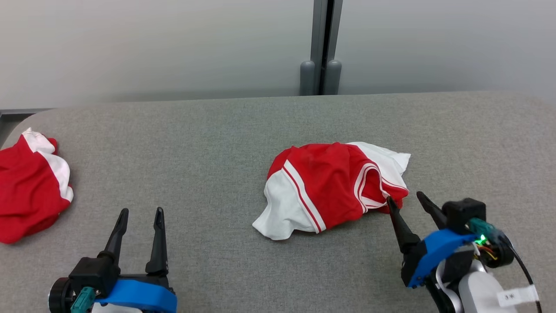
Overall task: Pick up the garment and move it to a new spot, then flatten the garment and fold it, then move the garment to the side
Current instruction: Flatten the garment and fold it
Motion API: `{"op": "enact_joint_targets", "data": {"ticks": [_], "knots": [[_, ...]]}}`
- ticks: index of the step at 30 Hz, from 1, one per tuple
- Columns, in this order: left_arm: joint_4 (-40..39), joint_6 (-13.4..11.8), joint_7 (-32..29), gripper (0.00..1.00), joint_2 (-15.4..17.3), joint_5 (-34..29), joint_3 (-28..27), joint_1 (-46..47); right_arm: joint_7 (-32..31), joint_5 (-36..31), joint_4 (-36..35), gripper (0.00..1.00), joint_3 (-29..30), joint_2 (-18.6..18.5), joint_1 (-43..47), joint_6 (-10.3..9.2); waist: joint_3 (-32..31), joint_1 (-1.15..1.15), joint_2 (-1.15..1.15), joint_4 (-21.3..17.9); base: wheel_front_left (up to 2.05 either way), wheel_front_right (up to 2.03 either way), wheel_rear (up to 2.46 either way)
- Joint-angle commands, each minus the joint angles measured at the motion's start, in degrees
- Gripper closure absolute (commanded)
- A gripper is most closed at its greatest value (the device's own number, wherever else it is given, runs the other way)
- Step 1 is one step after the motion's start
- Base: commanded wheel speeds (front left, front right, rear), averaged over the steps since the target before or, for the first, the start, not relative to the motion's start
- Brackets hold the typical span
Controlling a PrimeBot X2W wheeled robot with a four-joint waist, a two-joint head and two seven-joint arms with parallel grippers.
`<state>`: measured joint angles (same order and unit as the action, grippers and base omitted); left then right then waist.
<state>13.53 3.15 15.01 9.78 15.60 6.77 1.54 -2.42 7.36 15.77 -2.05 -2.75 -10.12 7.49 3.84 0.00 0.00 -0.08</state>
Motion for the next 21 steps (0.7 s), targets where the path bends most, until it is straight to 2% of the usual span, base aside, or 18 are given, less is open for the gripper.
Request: {"op": "enact_joint_targets", "data": {"ticks": [1,8,14,15,16,21], "knots": [[-0.18,0.35,0.25,0.0,-0.17,-0.27,0.26,1.05,-1.27,-0.5,1.28,0.0,-0.24,-0.24,-1.83,0.01,0.72,0.0,0.0,0.5,0.0,0.0,0.0],[-0.03,1.32,0.25,0.0,-0.71,-1.08,1.01,3.41,-5.35,-4.46,12.71,0.0,1.07,-0.23,-11.48,0.01,3.82,0.0,0.0,2.4,0.0,0.0,0.0],[0.14,1.91,0.26,0.0,-1.25,-1.59,1.56,4.91,-5.98,-12.26,21.38,0.0,3.39,-0.29,-16.12,0.01,5.56,0.0,0.0,3.95,0.0,0.0,0.0],[0.2,1.93,0.25,0.0,-1.38,-1.68,1.6,5.03,-5.64,-13.15,22.11,0.68,4.12,-0.27,-16.54,0.01,5.64,0.0,0.0,4.15,0.0,0.0,0.0],[0.27,2.04,0.25,0.0,-1.51,-1.67,1.69,5.19,-5.19,-14.0,22.84,1.0,5.14,-0.27,-16.87,0.01,5.65,0.0,0.0,4.32,0.0,0.0,0.0],[0.73,2.29,0.25,0.0,-1.94,-1.86,1.59,4.95,0.04,-15.03,21.6,1.0,7.71,-0.24,-18.5,0.01,4.7,0.0,0.0,4.83,0.0,0.0,0.0]]}}
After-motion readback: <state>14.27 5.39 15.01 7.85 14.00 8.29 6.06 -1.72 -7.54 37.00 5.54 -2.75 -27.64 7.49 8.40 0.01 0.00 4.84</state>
